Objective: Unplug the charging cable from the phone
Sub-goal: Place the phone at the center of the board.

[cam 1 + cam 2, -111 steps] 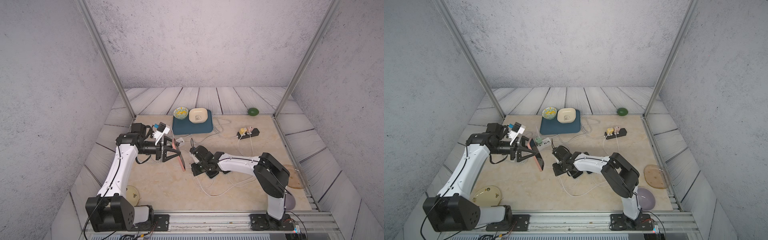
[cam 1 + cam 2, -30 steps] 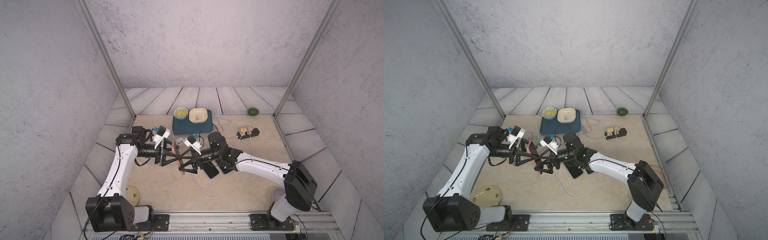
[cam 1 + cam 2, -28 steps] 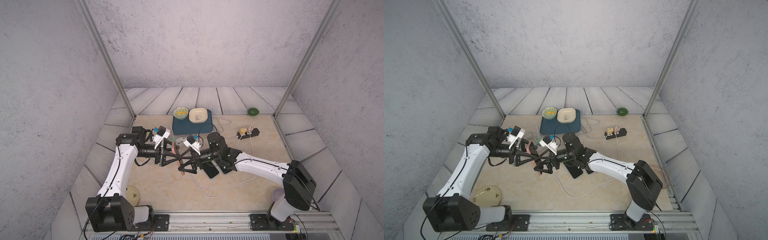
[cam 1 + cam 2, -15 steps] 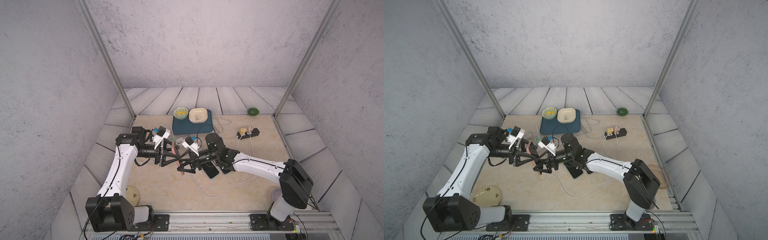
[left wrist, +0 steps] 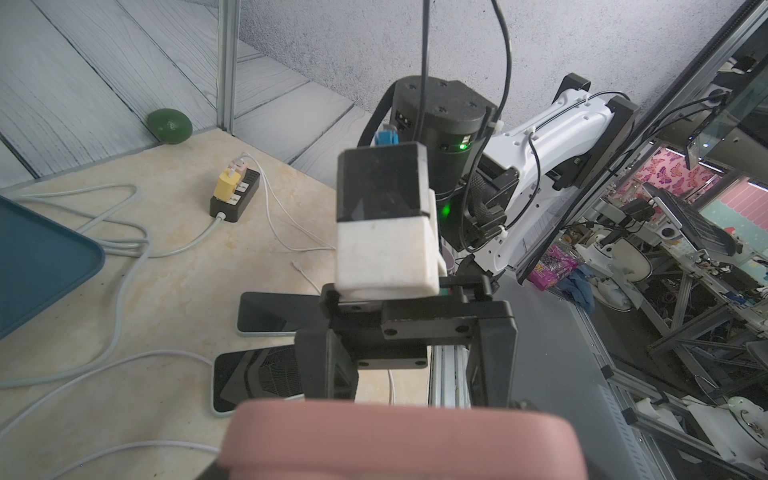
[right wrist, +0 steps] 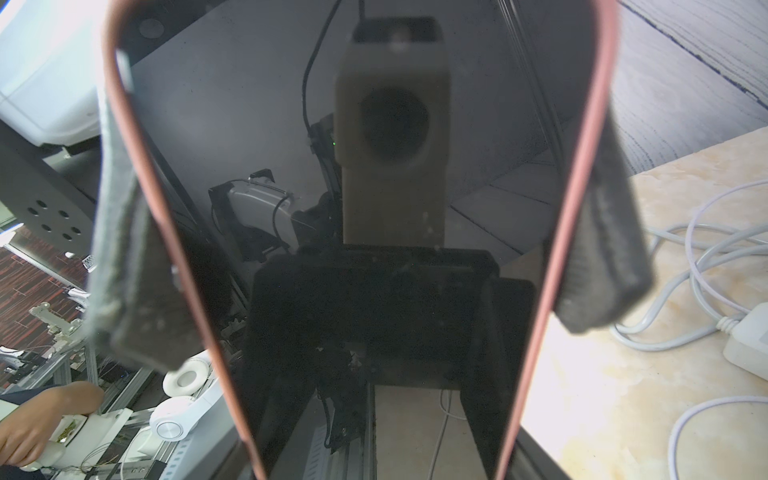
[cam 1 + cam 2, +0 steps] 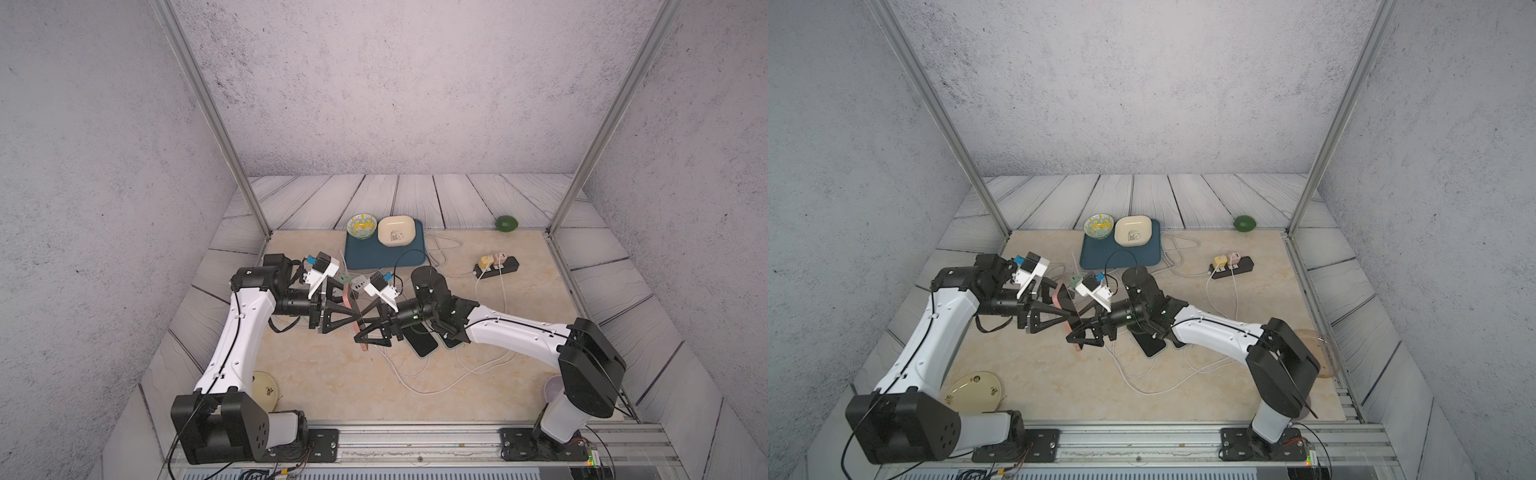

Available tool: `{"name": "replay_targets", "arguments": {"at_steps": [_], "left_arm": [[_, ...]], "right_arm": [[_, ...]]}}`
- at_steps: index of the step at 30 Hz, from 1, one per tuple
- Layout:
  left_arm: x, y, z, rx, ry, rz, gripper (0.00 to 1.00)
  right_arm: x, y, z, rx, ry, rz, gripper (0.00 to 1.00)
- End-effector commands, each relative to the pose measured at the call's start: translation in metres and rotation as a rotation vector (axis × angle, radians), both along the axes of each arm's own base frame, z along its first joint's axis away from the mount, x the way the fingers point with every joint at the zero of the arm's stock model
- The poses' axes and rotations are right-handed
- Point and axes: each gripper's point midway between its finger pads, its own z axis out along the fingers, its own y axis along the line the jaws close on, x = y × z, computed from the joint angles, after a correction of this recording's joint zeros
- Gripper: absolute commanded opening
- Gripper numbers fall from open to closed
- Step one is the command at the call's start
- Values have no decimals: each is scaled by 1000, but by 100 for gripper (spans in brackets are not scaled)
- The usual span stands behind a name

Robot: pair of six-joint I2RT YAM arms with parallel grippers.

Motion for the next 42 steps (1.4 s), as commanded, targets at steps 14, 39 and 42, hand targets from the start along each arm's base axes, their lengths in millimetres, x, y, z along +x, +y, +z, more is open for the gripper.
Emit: {"name": "replay_targets", "arguments": {"at_steps": [14,39,42], "left_arm": [[12,4,0,23,-20,43,98],[43,38,3,42,-12,223,98],[43,39,4,38,-13,229,98]], "right_arm": [[0,-15,-18,-98,25,-68,40],[34,-48,-120,-710,47,-420,36],[37,-48,-132,-772,44,-458,36]]}}
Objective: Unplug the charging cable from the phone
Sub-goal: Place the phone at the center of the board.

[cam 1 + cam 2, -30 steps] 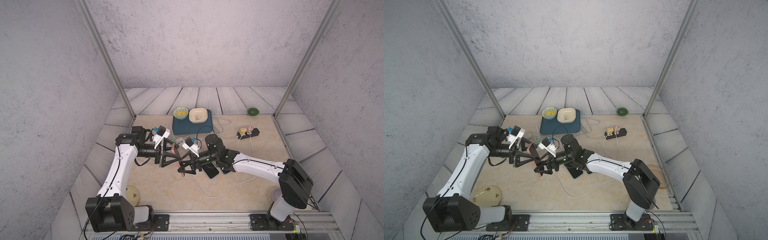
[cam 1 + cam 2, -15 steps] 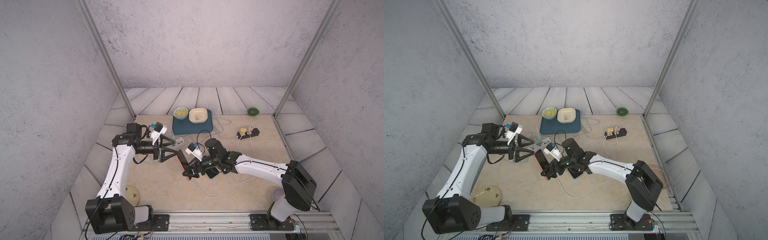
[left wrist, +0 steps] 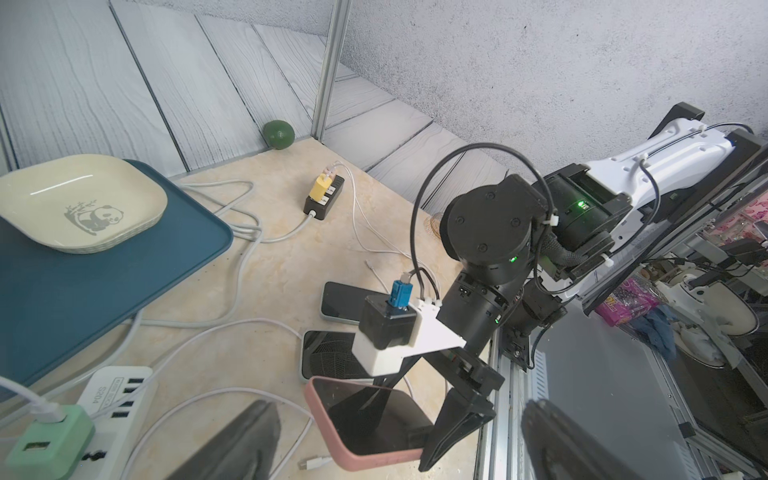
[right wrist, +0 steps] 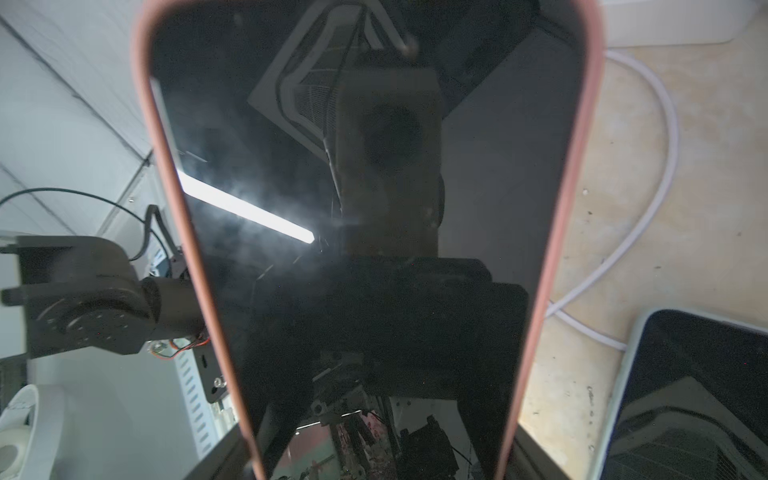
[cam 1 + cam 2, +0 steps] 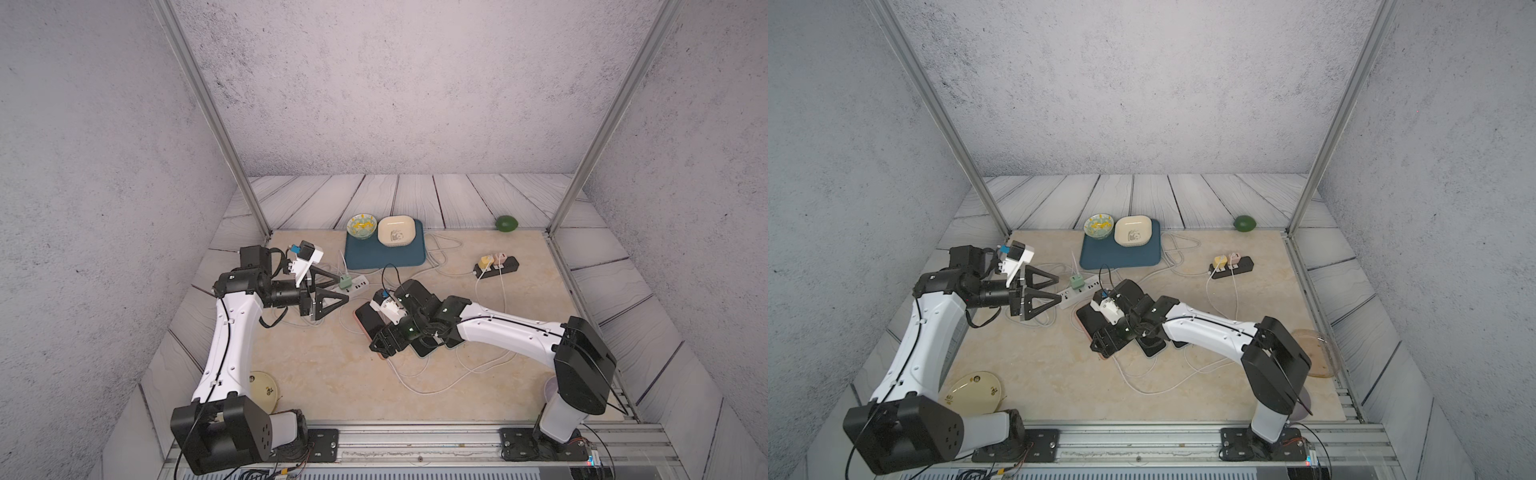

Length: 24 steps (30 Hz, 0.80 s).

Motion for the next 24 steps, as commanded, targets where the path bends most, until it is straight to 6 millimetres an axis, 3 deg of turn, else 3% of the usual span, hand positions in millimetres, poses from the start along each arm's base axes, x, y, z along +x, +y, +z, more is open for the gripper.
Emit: {"name": "replay_targets", "arguments": {"at_steps": [1,14,24], "left_arm": [[-4,2,4,-19,-5,9,98],[-4,5,6,-23,-10,24,98],[-4,6,7,-21,-13,30,98]], "right_arm": [[8,-8,-9,-100,-22,-61,36],[13,-14,-43,-342,-14,-145,36],[3,-6,-63,-492,-15,-81,37]]}}
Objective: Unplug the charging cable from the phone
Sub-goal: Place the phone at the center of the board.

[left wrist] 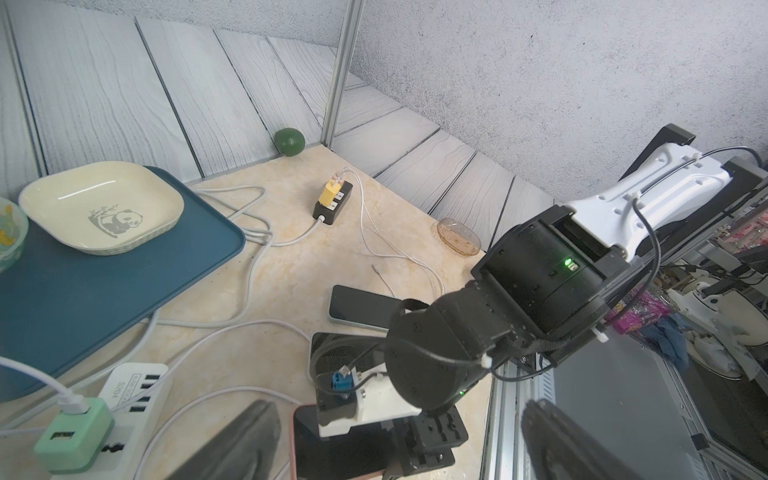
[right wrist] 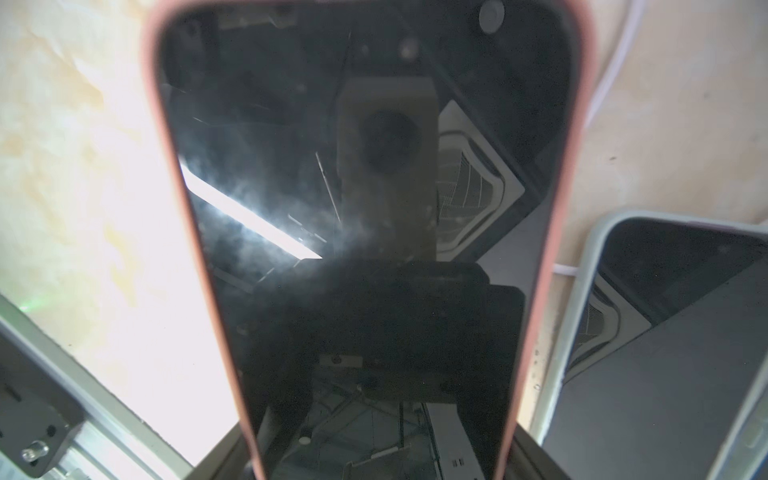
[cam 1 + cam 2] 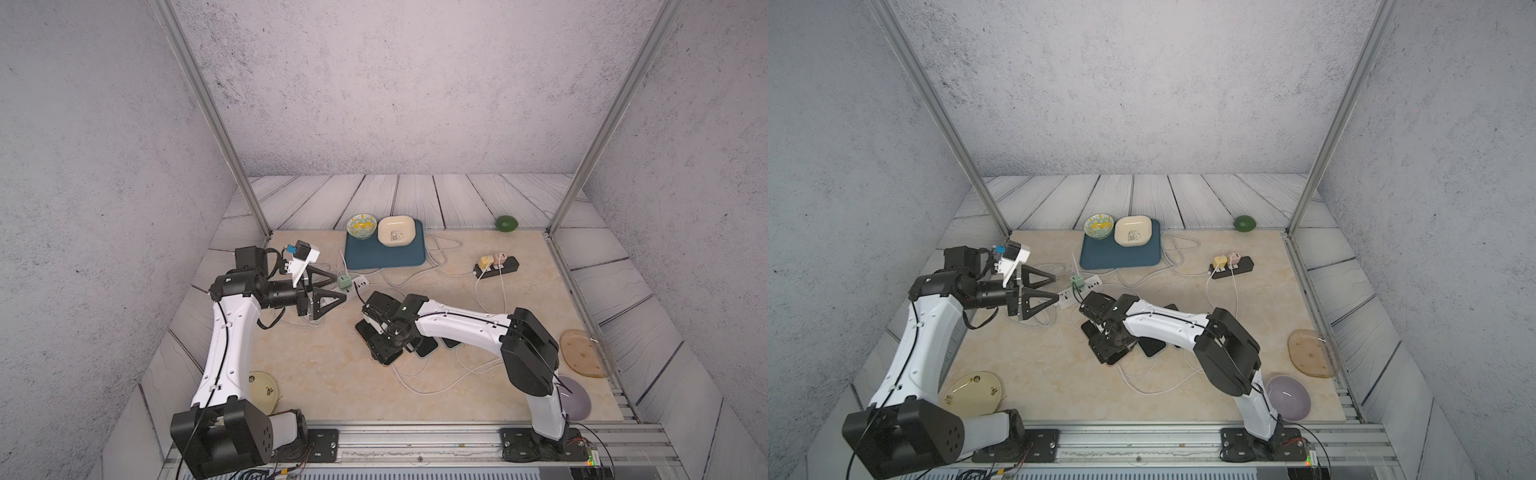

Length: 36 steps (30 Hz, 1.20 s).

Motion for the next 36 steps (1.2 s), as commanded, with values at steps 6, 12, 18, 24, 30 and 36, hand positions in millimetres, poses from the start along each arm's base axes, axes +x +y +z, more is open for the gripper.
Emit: {"name": "replay_targets", "arguments": {"at_steps": [6,12,18,24,30,36], "left_arm": [[-5,1,4,-18,2,6,98],[-5,2,4,-19,2,9,98],[-5,2,4,-21,2,11,98],[-4,3,4,-20,1,12,98],[-5,3,5,-20,-2,14,98],[-5,4,5,-19,-4,17,98]], "right_arm": [[-9,3,-14,-108,15,63,37],[-12,2,-30,-159,41,73,39],[-14,0,-41,-188,48,70,41],[-14,-2,-45,-202,51,69,49],[-15,-2,-45,-204,54,74,68],[-14,-2,-38,-186,43,75,80]]}}
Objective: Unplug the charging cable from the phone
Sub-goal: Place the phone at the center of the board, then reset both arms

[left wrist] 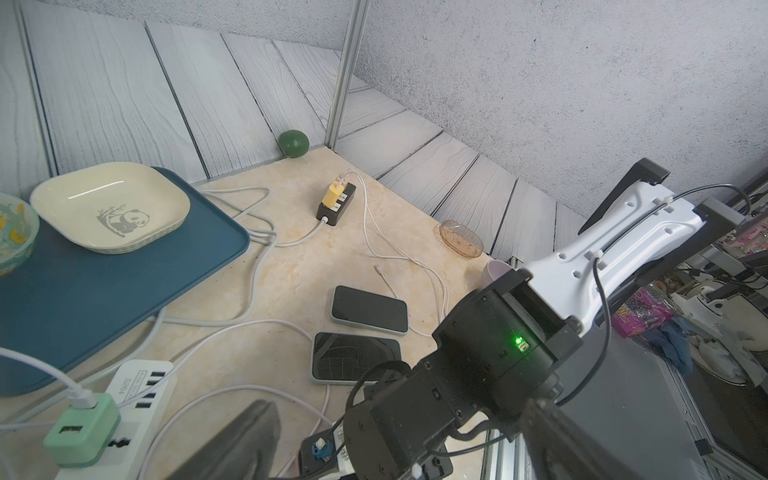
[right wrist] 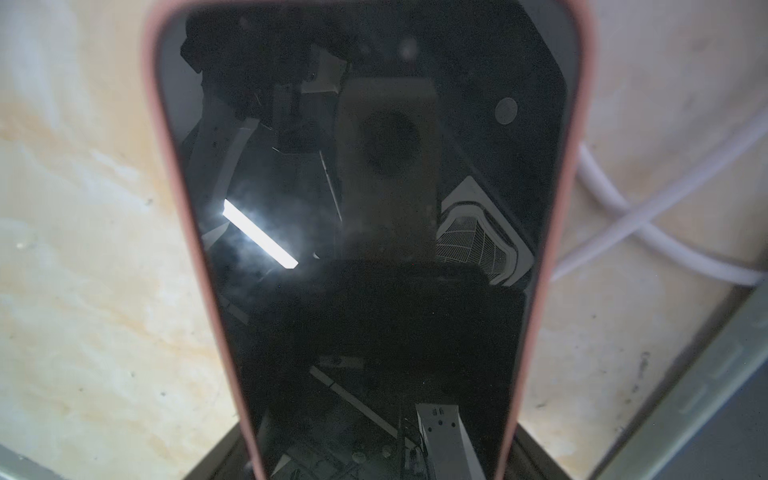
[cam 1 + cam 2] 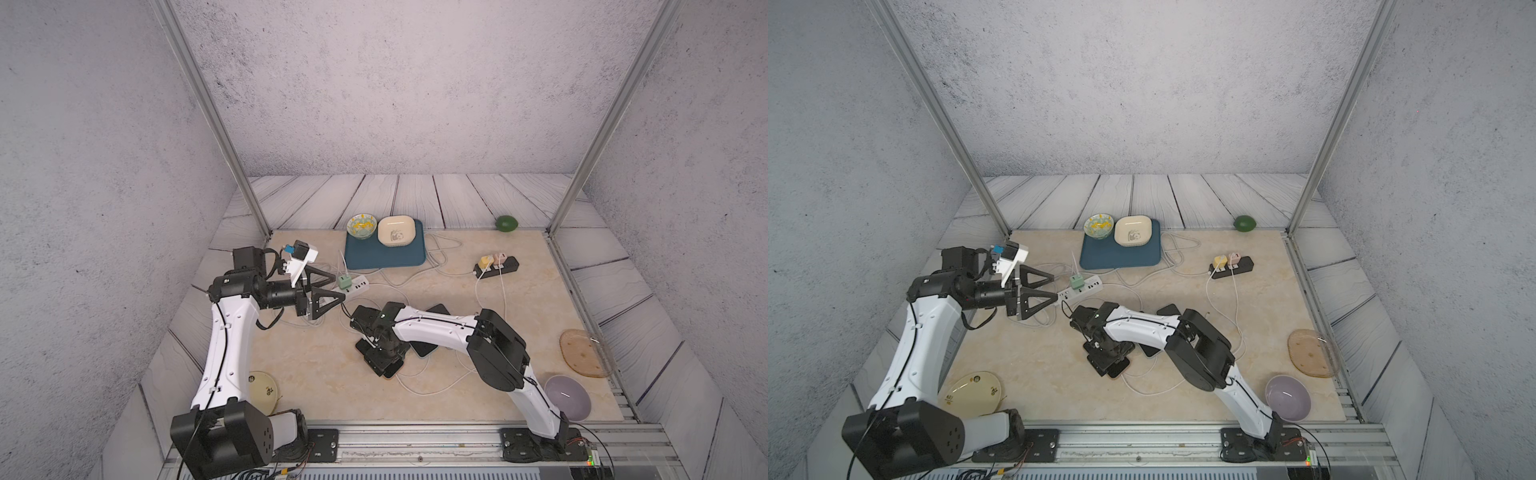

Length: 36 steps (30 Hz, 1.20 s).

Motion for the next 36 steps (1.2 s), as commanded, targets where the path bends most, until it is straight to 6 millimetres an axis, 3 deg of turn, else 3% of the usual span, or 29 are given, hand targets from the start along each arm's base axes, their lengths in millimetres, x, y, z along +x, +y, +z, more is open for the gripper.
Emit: {"name": "replay_targets", "arguments": {"at_steps": [1,8,15,19,25,31,36], "left_arm": [[-5,1,3,-19,-2,3,98],[-5,1,3,-18,-9,8,98],[9,10,-11,21,-17,66,98],[28,20,-35,74,-11,144,98],[61,40,-74,145,-2,295,98],[95,69,-114,214,-5,506,98],[112,92,-142,230,-61,681,98]], "right_arm": [[3,2,10,8,-28,11,81],[11,0,27,54,-55,6,99],[48,-27,74,183,-166,-81,99],[81,-67,98,209,-268,-171,99],[127,-142,118,245,-414,-316,99],[163,-230,121,247,-534,-486,99],[181,-300,112,240,-576,-651,99]]}}
